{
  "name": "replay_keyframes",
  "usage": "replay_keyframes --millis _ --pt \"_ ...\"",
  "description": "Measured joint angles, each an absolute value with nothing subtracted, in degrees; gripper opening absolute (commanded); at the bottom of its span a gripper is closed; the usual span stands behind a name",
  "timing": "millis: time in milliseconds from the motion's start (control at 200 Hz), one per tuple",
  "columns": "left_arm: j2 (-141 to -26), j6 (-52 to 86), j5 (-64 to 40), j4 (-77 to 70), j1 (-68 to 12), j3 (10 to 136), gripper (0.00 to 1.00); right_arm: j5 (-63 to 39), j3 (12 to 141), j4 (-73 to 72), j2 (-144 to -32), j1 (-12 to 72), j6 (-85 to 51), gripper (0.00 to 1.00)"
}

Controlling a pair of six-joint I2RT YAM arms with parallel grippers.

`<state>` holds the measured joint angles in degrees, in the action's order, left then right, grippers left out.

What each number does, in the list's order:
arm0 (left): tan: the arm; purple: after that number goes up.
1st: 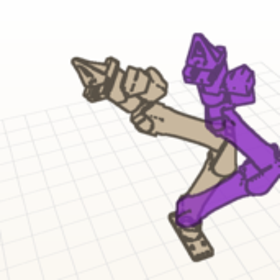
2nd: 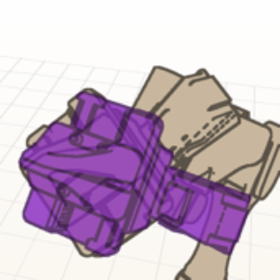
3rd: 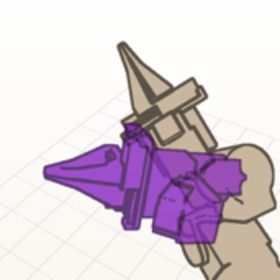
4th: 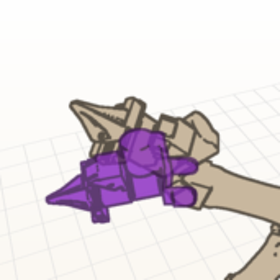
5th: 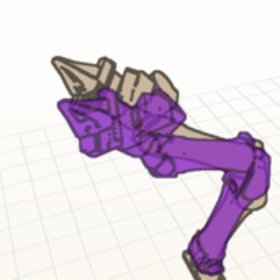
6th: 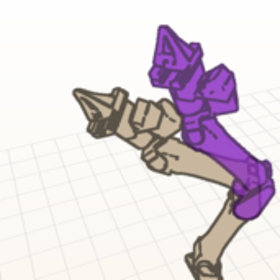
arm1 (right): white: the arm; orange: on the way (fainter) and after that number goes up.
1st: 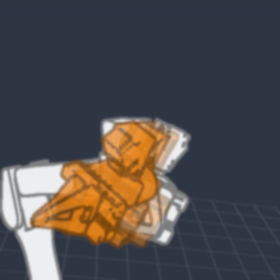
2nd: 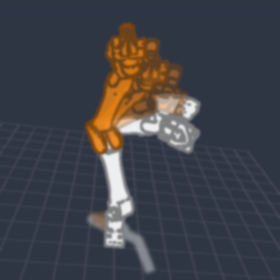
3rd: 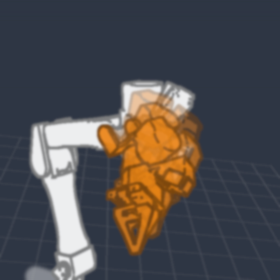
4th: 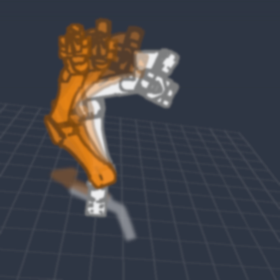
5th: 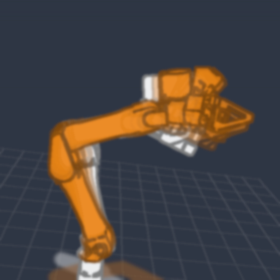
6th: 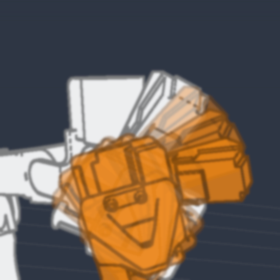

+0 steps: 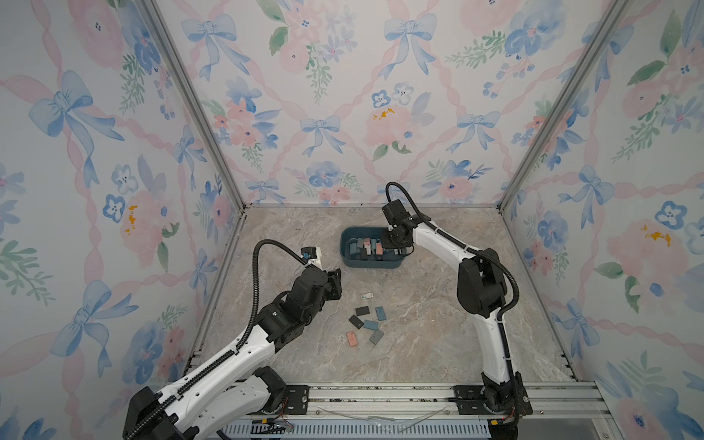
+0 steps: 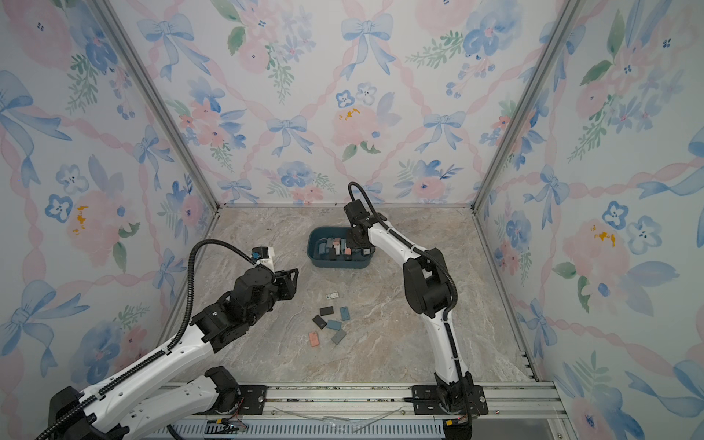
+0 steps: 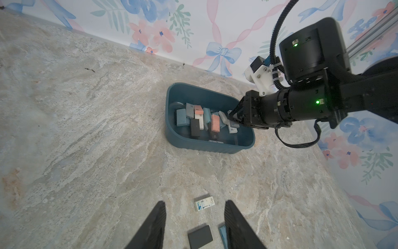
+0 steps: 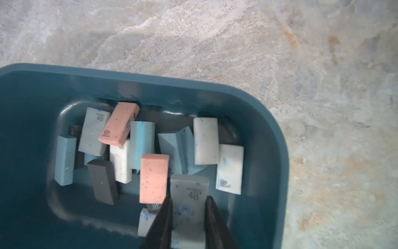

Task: Put the eraser in the storage box
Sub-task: Place the eraser in the storage box.

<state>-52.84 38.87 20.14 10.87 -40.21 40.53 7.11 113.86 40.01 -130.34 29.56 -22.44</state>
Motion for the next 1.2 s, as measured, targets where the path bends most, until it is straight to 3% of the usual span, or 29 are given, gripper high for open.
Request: replay_keyframes --millis 730,1200 --pt "-53.23 39.09 20.14 10.87 -40.16 40.56 0.46 6.24 126.48 44.27 -140.29 28.18 -22.24 0.27" --pt "-53.21 39.27 20.14 10.87 -40.16 40.56 0.46 6.22 127.42 45.6 -141.34 28.05 -22.26 0.43"
